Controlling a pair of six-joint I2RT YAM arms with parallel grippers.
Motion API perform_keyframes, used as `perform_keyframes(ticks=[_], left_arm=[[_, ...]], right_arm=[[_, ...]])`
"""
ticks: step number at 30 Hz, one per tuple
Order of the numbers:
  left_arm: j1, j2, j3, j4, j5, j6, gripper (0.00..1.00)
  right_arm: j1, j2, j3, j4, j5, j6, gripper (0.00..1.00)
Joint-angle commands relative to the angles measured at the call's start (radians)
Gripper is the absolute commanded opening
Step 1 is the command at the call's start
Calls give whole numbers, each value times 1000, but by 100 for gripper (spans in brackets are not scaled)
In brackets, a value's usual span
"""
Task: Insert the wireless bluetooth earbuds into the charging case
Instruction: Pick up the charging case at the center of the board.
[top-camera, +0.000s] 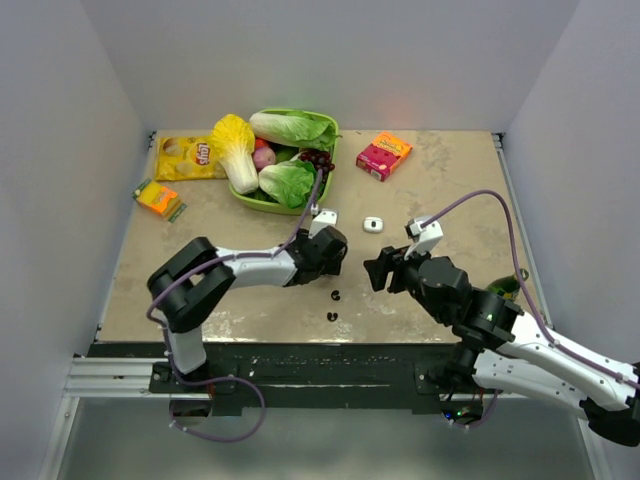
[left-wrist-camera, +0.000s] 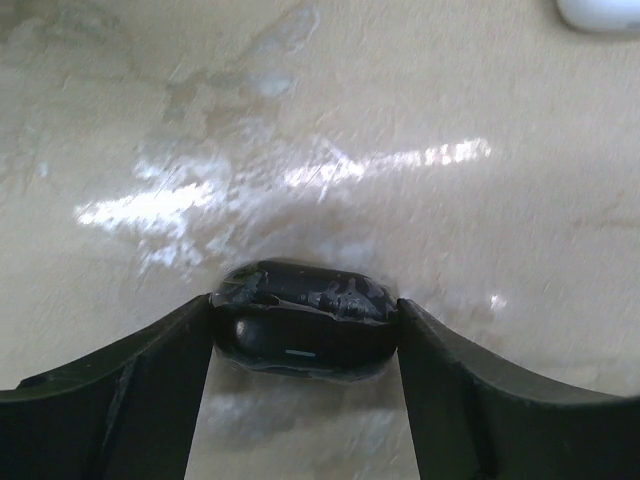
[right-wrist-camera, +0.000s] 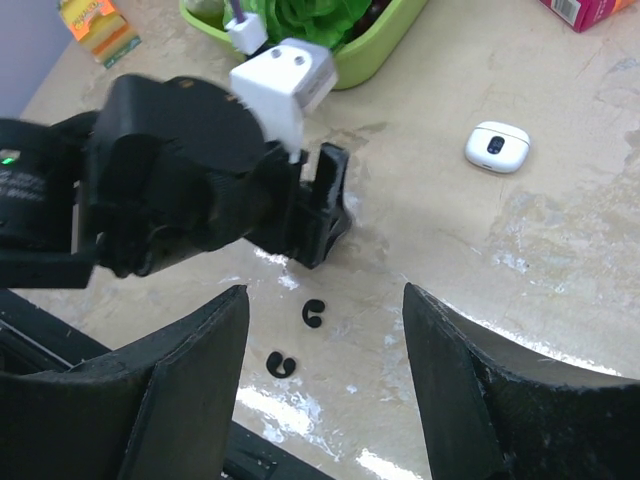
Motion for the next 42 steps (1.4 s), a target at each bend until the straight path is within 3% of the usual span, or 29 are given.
perform_keyframes(ticks=[1, 5, 6, 7, 9, 10, 13, 19, 25, 42], left_arm=[[-8, -248, -152, 248, 0, 133, 0], [-11, -433, -316, 538, 38, 282, 0], [-13, -476, -418, 611, 64, 306, 0], [-14, -554, -475, 770, 137, 331, 0], [-16, -623, -619, 895, 206, 392, 0], [-17, -684, -661, 985, 317, 423, 0], [-29, -773, -833, 1214, 378, 494, 0], [-39, -852, -990, 1432, 455, 572, 0], [-48, -910, -1011, 1405, 484, 610, 0], [-157, -953, -1003, 1292, 415, 724, 0]], right_arm=[[-1, -21, 76, 73, 5, -3, 66], [-1, -24, 105, 116, -39, -27, 67], [-1, -13, 137, 113, -68, -33, 68], [-1, 17, 159, 82, -79, -41, 68], [0, 63, 235, 38, -133, -43, 69], [-1, 103, 257, 14, -153, -58, 69], [-1, 149, 328, -18, -234, -63, 71], [-1, 269, 411, -109, -330, -86, 78], [-1, 343, 366, -48, -415, -69, 84], [-1, 485, 360, 60, -495, -50, 82]])
